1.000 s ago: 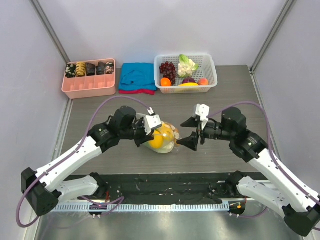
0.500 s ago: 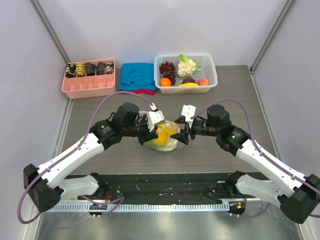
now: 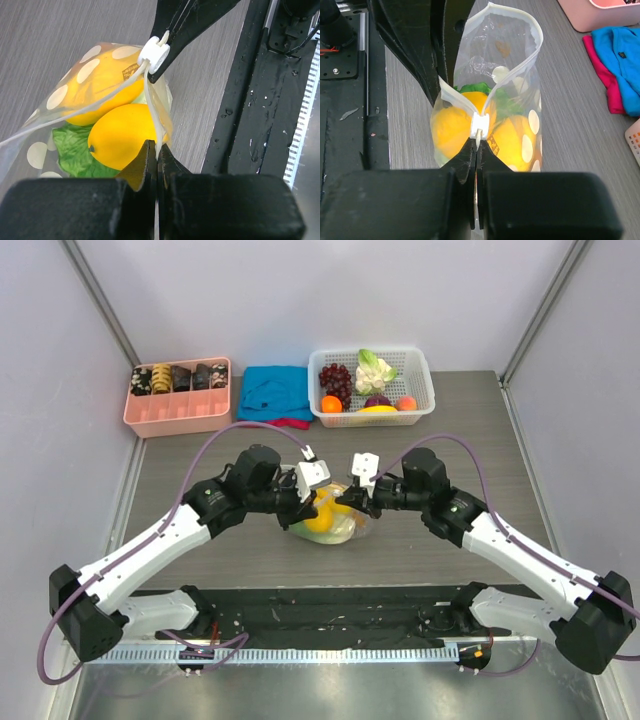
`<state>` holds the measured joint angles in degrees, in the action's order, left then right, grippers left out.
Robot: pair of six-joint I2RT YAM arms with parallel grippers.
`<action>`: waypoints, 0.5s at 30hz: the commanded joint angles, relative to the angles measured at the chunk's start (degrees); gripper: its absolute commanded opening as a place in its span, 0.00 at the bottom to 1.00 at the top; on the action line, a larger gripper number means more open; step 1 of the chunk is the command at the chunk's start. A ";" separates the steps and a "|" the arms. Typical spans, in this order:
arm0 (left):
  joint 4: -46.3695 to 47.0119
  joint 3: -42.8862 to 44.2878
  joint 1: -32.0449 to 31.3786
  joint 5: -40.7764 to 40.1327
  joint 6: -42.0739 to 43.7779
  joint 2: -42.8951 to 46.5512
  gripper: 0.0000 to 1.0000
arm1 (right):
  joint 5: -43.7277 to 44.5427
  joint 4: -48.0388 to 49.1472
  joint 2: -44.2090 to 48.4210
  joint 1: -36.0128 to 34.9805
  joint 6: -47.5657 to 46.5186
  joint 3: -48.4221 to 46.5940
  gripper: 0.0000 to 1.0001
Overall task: Place the food in the zip-top bag and seal the zipper
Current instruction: Zip the zipper food storage bag at the center of the board.
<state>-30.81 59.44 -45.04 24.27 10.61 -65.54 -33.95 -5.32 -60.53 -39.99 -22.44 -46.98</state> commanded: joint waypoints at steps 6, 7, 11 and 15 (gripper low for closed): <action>4.70 2.52 -0.14 0.60 0.20 6.91 0.40 | 0.82 2.42 1.99 -0.79 -2.35 -1.71 0.01; 4.96 3.13 -0.23 1.04 0.55 6.91 0.40 | 0.82 2.42 2.35 -0.71 -2.35 -1.71 0.01; 8.38 4.19 -0.14 3.49 4.31 5.16 0.40 | 1.43 2.33 2.88 -0.79 -1.91 -1.10 0.01; 9.45 5.68 -0.31 6.58 8.37 1.39 0.44 | 1.52 2.33 3.49 -0.79 -2.08 -0.66 0.01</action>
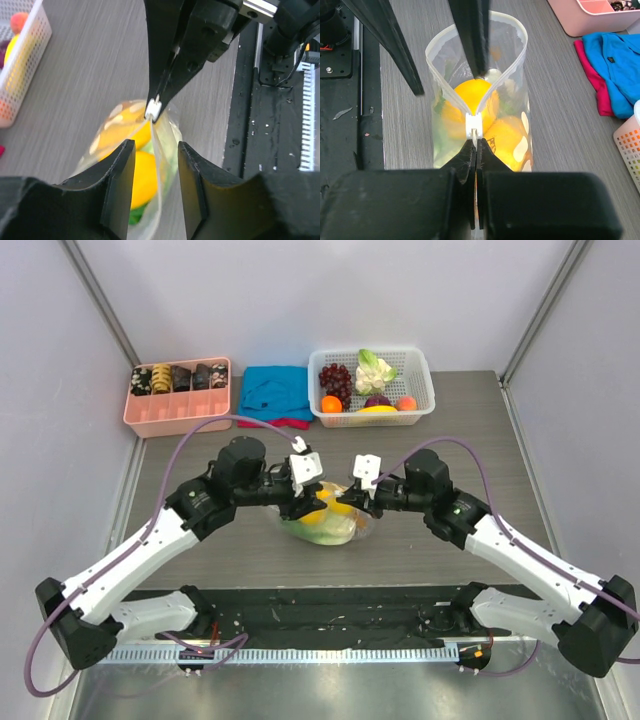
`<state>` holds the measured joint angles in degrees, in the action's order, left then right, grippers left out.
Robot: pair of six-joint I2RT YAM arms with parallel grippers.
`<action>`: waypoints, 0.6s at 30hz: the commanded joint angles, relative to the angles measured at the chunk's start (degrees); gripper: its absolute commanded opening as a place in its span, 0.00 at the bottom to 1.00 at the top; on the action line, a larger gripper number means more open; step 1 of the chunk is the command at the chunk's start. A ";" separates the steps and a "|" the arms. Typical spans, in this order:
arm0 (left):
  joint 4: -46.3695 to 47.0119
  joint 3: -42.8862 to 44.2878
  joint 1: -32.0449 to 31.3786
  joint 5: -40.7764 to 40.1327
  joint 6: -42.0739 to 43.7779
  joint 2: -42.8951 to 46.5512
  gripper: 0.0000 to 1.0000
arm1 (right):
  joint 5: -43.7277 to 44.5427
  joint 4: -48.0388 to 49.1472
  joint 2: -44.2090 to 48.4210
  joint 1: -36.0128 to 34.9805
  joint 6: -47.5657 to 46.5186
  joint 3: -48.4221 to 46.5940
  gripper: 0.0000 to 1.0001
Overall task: Place the food in the zip-top bag and seal the zipper
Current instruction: Zip the zipper food storage bag at the center of the board.
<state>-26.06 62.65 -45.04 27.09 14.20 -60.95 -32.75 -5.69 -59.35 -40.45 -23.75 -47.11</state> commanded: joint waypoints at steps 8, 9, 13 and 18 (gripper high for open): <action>5.76 4.58 -1.37 6.22 10.59 -8.13 0.43 | 0.23 3.49 3.54 -0.25 -0.95 0.44 0.01; 6.02 4.67 -1.72 6.13 10.85 -8.39 0.43 | 0.23 3.58 3.45 -0.33 -0.69 0.53 0.01; 6.20 4.76 -2.34 5.52 11.73 -7.96 0.41 | 0.14 4.02 3.19 -0.25 -0.69 0.62 0.01; 4.98 4.49 -2.34 3.50 15.07 -4.01 0.39 | -0.12 3.94 3.63 -0.33 -0.86 1.06 0.01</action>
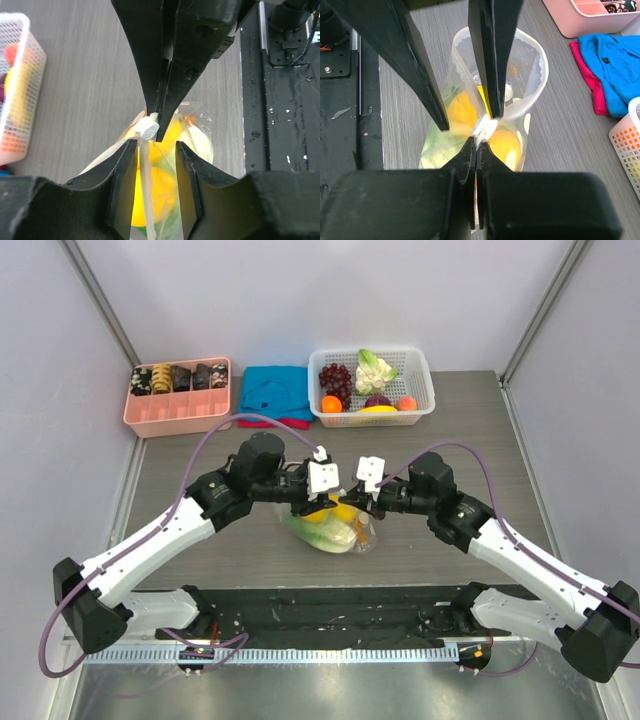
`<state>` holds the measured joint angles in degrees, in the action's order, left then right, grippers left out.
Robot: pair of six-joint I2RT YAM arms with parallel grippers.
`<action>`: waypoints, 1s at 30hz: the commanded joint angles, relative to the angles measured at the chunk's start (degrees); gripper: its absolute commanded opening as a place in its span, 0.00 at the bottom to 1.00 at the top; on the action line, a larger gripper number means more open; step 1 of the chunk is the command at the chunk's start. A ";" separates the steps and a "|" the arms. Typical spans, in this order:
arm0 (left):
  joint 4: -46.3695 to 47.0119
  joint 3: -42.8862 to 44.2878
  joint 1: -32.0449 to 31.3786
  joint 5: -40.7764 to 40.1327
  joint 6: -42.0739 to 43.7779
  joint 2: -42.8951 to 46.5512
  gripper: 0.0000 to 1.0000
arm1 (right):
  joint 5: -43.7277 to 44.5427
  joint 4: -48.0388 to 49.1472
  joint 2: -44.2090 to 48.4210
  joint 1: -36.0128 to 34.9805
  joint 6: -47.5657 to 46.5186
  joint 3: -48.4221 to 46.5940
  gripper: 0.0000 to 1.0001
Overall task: Place the food in the zip-top bag and seal the zipper
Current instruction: Zip the zipper food storage bag at the center of the board.
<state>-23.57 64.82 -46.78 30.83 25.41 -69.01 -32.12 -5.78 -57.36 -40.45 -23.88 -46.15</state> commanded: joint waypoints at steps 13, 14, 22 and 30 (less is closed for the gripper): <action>-3.23 7.25 -0.59 4.06 8.34 -0.94 0.49 | -1.89 3.94 1.99 -0.25 -3.37 0.19 0.01; -3.32 7.51 -0.59 4.24 8.34 -1.38 0.48 | -1.98 3.94 2.08 -0.33 -3.45 0.18 0.01; -6.03 9.62 -0.68 5.38 9.13 -4.90 0.29 | -1.46 3.76 3.05 -0.33 -3.28 0.80 0.01; -8.25 7.52 1.69 4.50 7.90 -4.82 0.08 | 0.39 3.76 6.39 -0.33 -2.93 3.17 0.01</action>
<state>-30.59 72.31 -47.03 35.24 33.45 -74.76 -32.36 -5.52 -54.19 -40.45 -26.46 -43.13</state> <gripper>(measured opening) 0.140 0.016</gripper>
